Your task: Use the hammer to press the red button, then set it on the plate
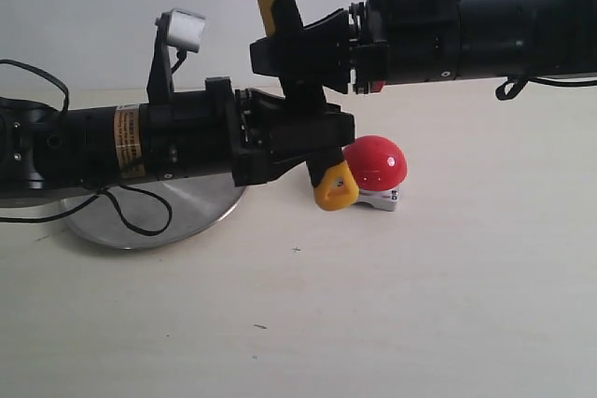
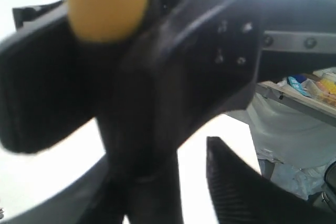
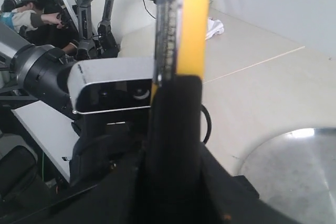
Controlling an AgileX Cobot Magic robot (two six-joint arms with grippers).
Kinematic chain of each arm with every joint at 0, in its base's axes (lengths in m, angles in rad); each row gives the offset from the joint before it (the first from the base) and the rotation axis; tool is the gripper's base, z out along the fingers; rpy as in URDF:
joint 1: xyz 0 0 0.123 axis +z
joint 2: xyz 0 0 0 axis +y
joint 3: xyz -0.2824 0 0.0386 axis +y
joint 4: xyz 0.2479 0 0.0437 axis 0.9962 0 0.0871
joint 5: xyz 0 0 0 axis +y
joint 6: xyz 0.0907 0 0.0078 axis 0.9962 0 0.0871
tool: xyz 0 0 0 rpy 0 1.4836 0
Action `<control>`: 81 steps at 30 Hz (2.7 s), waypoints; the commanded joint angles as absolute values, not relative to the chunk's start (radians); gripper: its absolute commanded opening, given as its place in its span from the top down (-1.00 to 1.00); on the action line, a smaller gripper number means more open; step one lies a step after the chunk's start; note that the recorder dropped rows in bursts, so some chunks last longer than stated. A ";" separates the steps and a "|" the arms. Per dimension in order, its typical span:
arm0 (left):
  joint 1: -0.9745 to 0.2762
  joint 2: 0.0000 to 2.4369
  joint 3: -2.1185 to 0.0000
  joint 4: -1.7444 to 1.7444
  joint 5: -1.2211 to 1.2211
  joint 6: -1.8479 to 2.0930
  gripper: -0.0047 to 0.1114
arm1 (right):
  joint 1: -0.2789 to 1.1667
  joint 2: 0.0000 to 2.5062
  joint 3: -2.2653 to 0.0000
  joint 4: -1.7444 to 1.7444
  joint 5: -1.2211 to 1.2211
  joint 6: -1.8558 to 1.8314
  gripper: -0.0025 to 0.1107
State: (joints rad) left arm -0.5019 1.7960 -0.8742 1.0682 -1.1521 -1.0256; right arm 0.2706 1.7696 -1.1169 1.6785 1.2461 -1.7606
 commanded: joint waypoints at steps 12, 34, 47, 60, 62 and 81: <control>-0.476 1.780 -0.867 1.164 -1.135 -1.030 -0.22 | 0.265 1.754 -1.122 1.744 1.175 -1.785 0.96; -0.416 1.673 -0.809 1.051 -0.617 -1.027 0.92 | 0.061 1.438 -1.072 1.358 0.713 -1.406 0.96; -0.400 1.079 -0.299 -0.535 -0.646 0.346 0.92 | 0.064 1.421 -1.072 1.344 0.783 -1.384 0.96; -0.400 0.630 -0.131 -0.533 -0.547 0.468 0.92 | 0.064 1.421 -1.063 1.348 0.781 -1.392 0.96; -0.400 0.571 -0.108 -0.533 -0.544 0.465 0.92 | 0.064 1.421 -1.063 1.348 0.781 -1.392 0.96; -0.400 0.264 -0.027 -0.381 -0.340 0.358 0.92 | 0.064 1.421 -1.063 1.366 0.768 -1.438 0.96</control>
